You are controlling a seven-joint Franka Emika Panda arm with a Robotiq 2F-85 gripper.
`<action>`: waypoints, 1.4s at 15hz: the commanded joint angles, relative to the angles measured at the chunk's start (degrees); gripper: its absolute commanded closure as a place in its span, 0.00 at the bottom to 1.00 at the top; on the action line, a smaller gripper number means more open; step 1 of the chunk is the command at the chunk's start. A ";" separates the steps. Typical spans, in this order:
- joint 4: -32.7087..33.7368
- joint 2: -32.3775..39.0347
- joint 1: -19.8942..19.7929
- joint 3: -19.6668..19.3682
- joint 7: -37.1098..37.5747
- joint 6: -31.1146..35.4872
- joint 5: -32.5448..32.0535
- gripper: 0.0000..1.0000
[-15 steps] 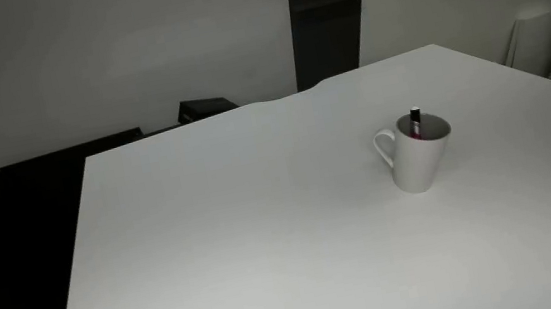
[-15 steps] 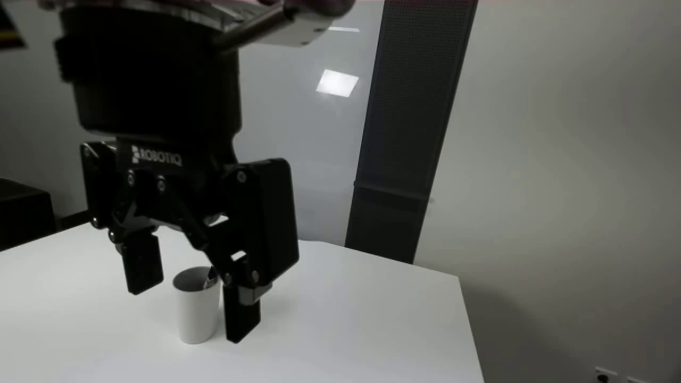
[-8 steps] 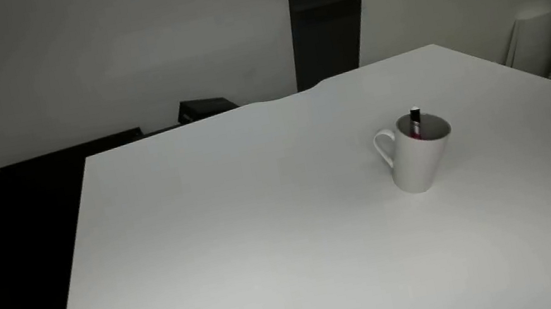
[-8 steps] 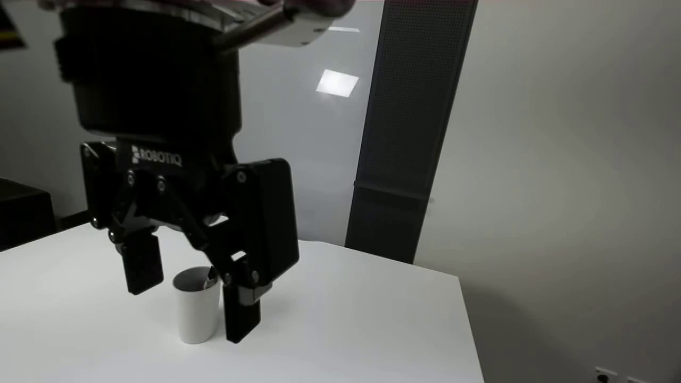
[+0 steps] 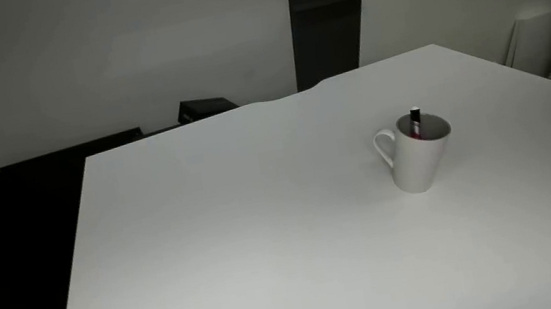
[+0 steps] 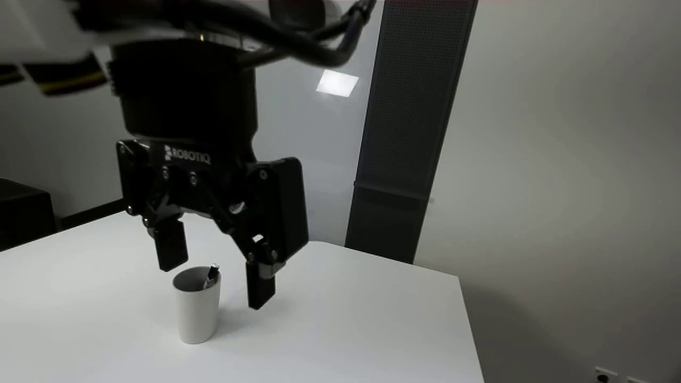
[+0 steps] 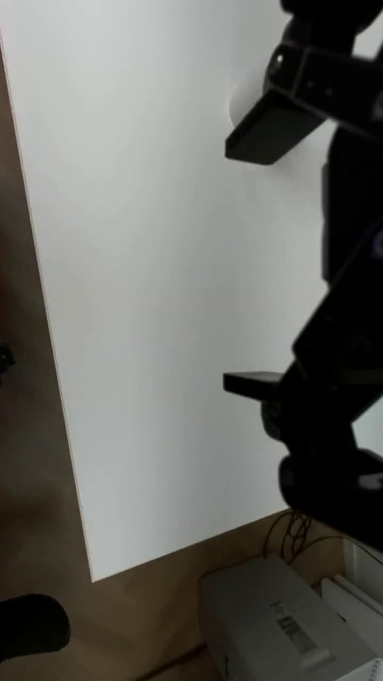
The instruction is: Remove the marker from the mug and put it on the table
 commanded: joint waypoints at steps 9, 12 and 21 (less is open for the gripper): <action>22.00 30.32 8.11 2.98 -0.47 6.69 13.53 0.00; 26.19 35.13 8.39 4.06 -1.82 6.66 18.07 0.00; 31.60 42.68 7.56 8.03 -11.30 4.05 30.44 0.00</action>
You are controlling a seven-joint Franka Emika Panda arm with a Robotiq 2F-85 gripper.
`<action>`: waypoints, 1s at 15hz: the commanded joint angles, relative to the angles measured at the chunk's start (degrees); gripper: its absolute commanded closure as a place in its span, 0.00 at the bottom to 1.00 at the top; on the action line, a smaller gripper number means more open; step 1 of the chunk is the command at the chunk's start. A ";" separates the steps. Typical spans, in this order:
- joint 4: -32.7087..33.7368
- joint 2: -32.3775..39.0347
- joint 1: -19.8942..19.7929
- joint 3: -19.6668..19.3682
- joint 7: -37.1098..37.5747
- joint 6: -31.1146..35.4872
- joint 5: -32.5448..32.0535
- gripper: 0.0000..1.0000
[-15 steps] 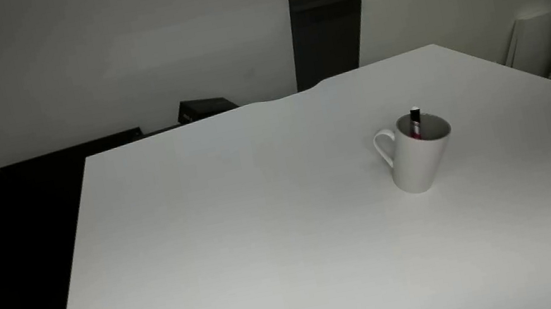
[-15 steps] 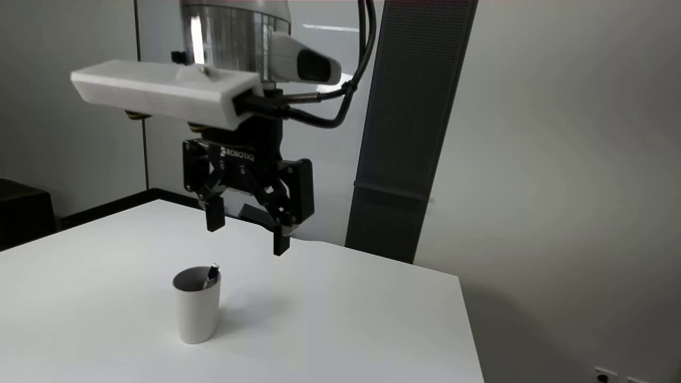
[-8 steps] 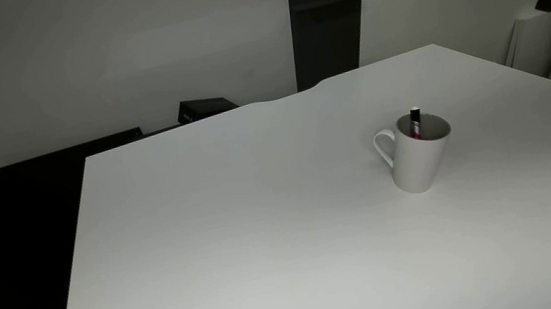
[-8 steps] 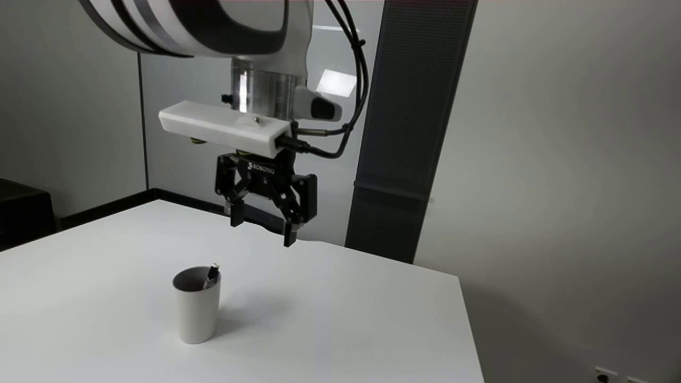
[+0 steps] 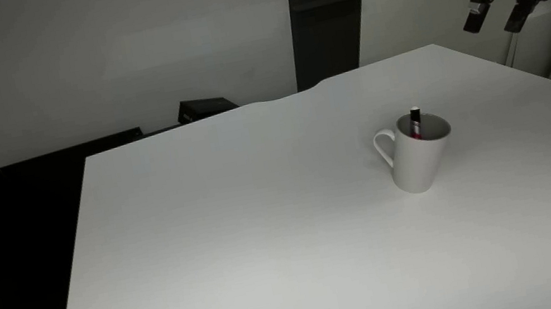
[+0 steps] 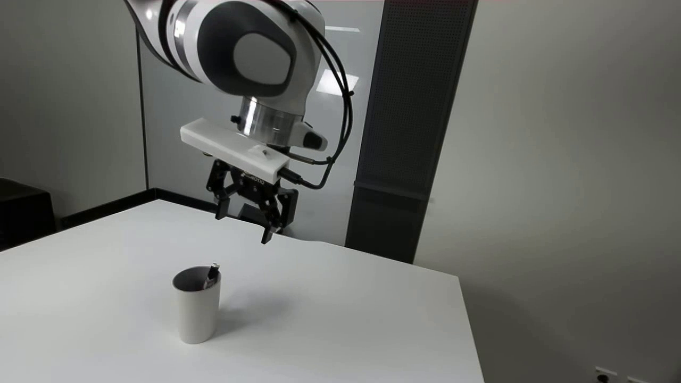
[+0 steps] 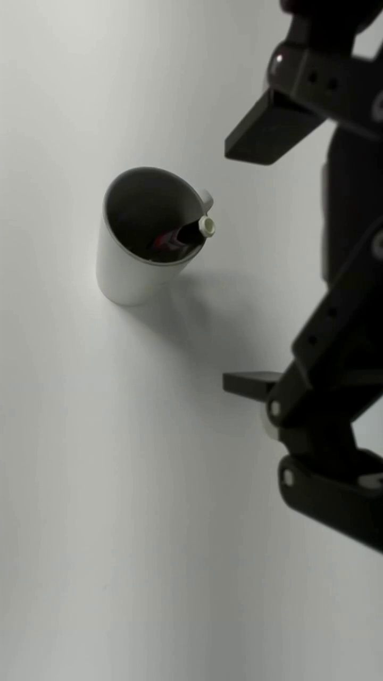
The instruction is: Remove the marker from the mug and put it on the table
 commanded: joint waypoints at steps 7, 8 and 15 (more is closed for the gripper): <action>1.62 2.45 -0.71 1.61 -0.44 0.17 -1.00 0.00; 1.75 3.16 -0.49 1.91 -0.32 0.78 -1.14 0.00; 2.59 8.64 -0.59 4.68 -1.71 7.68 -1.36 0.00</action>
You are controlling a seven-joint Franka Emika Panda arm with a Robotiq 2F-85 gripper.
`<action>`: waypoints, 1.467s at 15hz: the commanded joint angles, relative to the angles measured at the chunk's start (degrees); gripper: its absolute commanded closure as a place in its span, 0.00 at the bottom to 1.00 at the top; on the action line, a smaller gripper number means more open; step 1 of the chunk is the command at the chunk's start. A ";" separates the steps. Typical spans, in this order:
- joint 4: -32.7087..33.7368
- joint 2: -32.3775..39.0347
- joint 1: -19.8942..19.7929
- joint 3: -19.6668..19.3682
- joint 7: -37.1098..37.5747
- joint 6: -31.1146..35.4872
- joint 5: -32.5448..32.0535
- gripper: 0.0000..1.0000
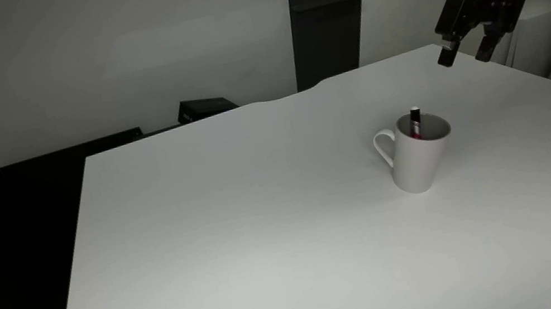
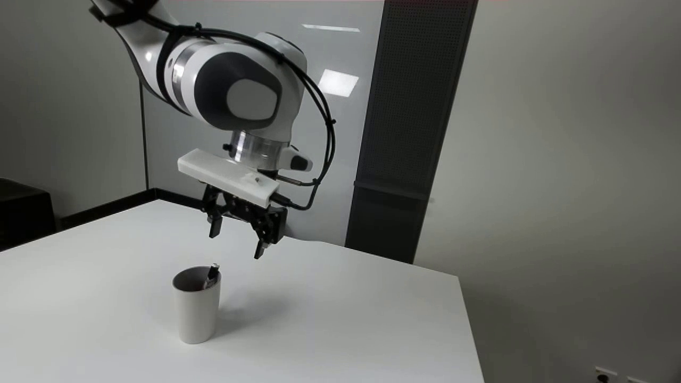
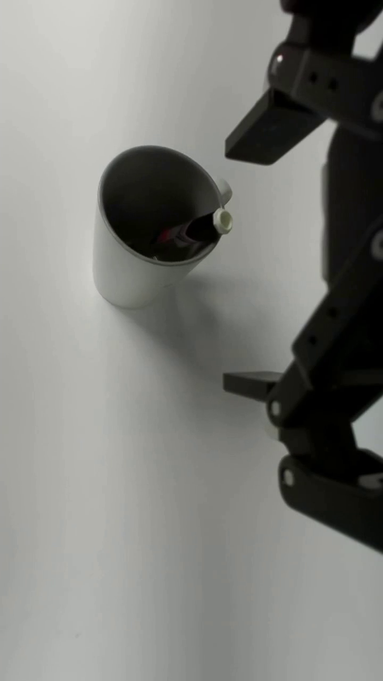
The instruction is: Remove the marker from the mug and put it on the table
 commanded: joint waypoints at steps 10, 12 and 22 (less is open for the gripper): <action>4.54 7.74 -0.60 5.08 -1.28 2.53 -1.06 0.00; 6.65 9.08 -0.75 5.58 -0.73 -0.31 -0.90 0.00; 21.20 17.32 -0.31 5.00 3.12 -15.36 -2.69 0.00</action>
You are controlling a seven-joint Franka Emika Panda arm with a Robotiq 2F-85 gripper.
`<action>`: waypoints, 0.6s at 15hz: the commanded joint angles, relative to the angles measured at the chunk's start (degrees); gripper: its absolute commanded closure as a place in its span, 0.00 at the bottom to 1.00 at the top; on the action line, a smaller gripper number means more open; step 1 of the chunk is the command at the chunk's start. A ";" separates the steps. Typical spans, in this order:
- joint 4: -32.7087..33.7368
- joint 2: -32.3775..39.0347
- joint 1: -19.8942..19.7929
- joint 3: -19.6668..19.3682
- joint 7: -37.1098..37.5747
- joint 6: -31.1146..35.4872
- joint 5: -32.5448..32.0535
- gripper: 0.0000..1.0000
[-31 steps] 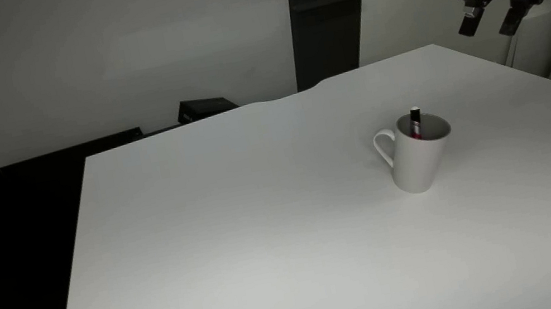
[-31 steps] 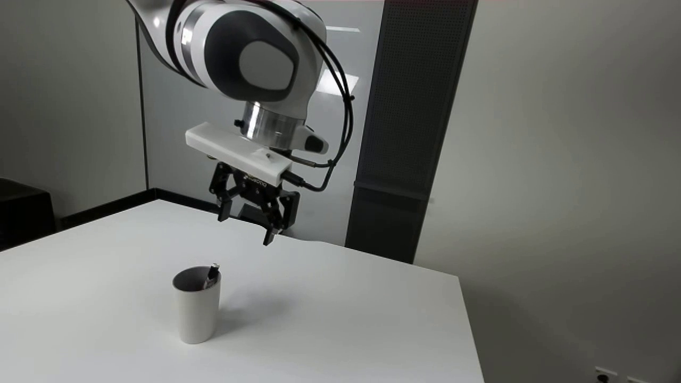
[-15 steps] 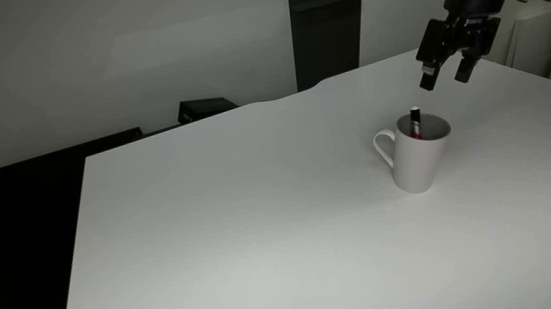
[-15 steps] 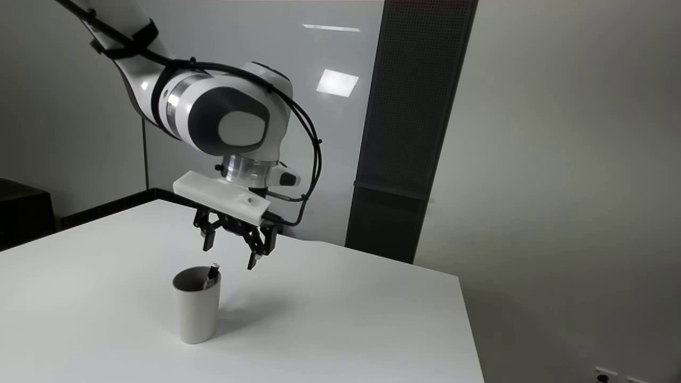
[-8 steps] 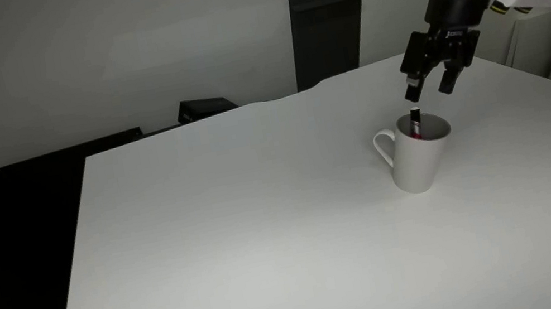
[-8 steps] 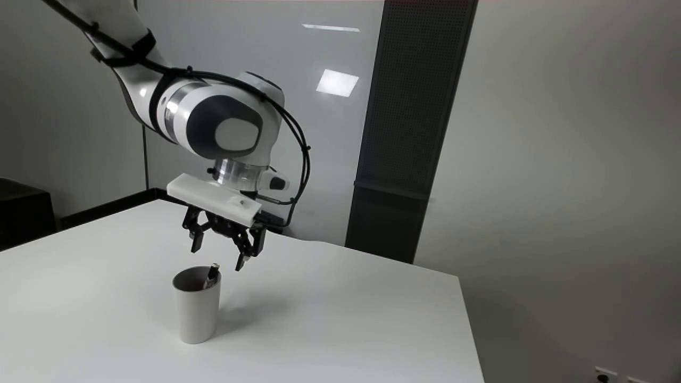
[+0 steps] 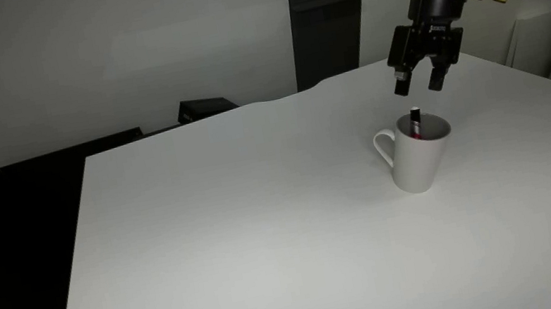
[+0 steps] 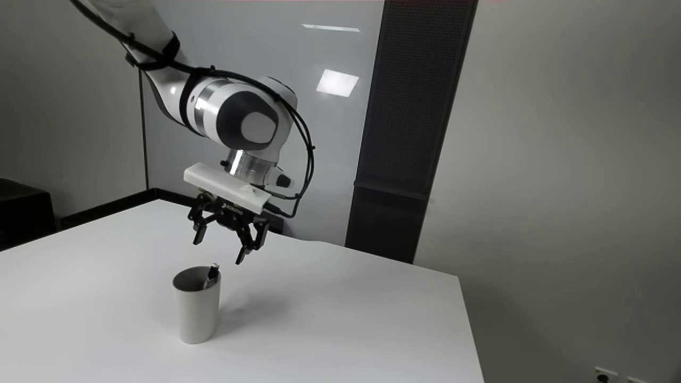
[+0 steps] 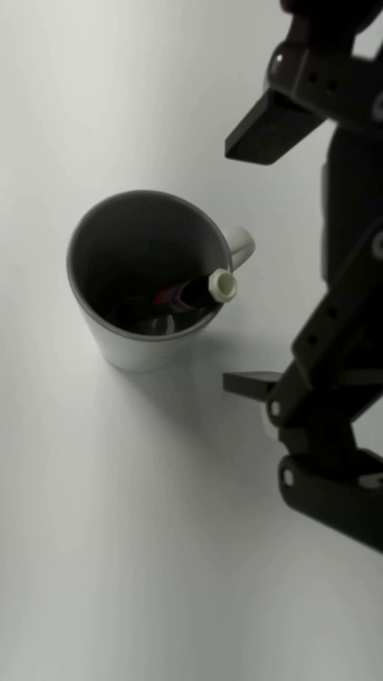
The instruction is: Remove the marker from the mug and put it on the table
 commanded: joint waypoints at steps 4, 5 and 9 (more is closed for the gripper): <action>9.96 6.88 -0.01 -0.22 3.64 -8.87 -2.14 0.00; 10.67 7.46 0.06 -0.27 4.01 -9.43 -2.41 0.00; 12.76 9.17 0.12 -0.28 5.05 -10.98 -2.94 0.00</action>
